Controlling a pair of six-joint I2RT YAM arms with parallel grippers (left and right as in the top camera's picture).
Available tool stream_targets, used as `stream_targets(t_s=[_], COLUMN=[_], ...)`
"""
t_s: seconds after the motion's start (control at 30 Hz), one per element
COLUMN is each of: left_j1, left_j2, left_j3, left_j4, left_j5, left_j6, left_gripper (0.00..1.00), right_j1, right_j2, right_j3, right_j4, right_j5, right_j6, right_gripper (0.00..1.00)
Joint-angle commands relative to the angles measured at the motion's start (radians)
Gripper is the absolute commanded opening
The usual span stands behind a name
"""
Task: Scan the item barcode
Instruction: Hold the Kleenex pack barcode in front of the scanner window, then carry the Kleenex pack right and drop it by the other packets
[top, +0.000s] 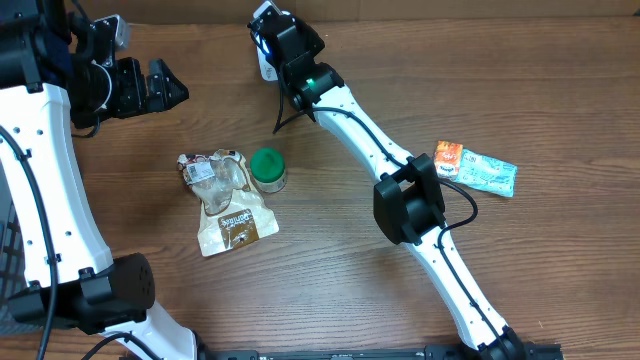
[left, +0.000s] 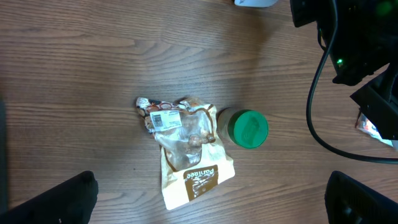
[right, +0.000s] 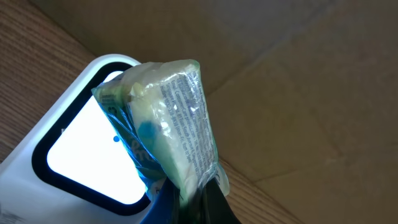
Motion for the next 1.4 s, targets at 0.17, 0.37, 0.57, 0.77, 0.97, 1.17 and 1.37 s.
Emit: stream_targets(t_s=[0.17,0.37,0.57,0.77,0.97,1.17,1.37], left_j1=[-0.007,-0.007,-0.007,-0.007,-0.007,-0.007,-0.007], left_j2=[-0.008,-0.008,-0.008,-0.008,-0.008,-0.008,-0.008], left_j3=[0.016,0.016,0.016,0.016,0.016,0.016,0.016], left_j4=[-0.002,-0.002,-0.002,-0.002,-0.002,-0.002,-0.002], left_j5=[0.008,0.008,0.008,0.008,0.008,0.008,0.008], left_j6=[0.016,0.016,0.016,0.016,0.016,0.016,0.016], left_gripper=[1.00,1.00,1.00,1.00,1.00,1.00,1.00], right_j1=[0.014,0.006,-0.017,-0.085,-0.210,-0.395,-0.537], right_j2=[-0.078,-0.188,-0.370,-0.591,-0.671,-0.667,-0.667], right_j3=[0.023,0.023,0.024,0.024,0.024,-0.117,-0.377], right_j4=[-0.010,-0.122,-0.336,-0.721,-1.157,-1.257,-1.257], right_j5=[-0.033,-0.183,-0.362,-0.507,-0.503,-0.584,-0.616], right_j6=[0.042,0.196,0.404,0.663,0.791,0.880,0.895], right_gripper=[0.04,0.04,0.04,0.04,0.04,0.04,0.04])
